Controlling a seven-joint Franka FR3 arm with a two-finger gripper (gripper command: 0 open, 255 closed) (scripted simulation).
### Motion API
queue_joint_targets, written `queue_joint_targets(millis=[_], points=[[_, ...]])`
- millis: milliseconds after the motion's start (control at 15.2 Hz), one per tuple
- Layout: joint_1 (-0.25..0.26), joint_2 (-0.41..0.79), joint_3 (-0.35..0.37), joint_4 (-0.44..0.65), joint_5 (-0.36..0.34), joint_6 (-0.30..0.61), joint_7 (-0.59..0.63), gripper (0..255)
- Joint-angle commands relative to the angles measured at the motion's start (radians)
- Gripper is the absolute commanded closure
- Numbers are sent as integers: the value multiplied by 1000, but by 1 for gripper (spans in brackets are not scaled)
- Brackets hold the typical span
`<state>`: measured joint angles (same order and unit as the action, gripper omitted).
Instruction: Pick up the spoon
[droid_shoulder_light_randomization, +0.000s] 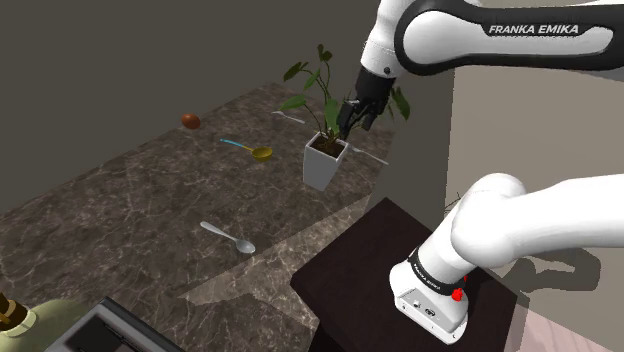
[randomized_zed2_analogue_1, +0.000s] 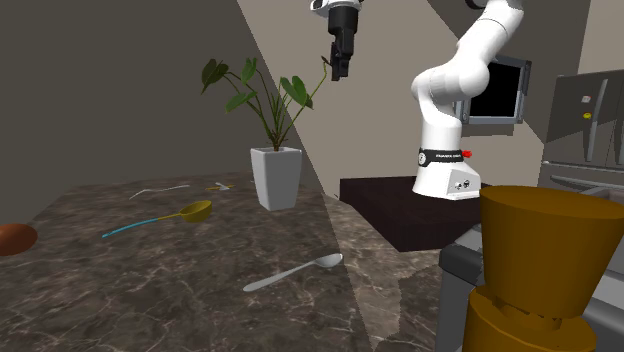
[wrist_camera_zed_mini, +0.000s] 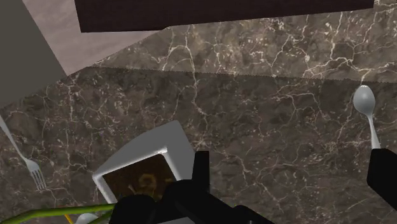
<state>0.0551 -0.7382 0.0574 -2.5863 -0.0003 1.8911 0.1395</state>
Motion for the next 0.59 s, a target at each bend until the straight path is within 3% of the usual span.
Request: queue_joint_targets(millis=[0,528], points=[[14,35,14,-32,17,80,11,0],[72,249,85,-106,77,412,60,0]])
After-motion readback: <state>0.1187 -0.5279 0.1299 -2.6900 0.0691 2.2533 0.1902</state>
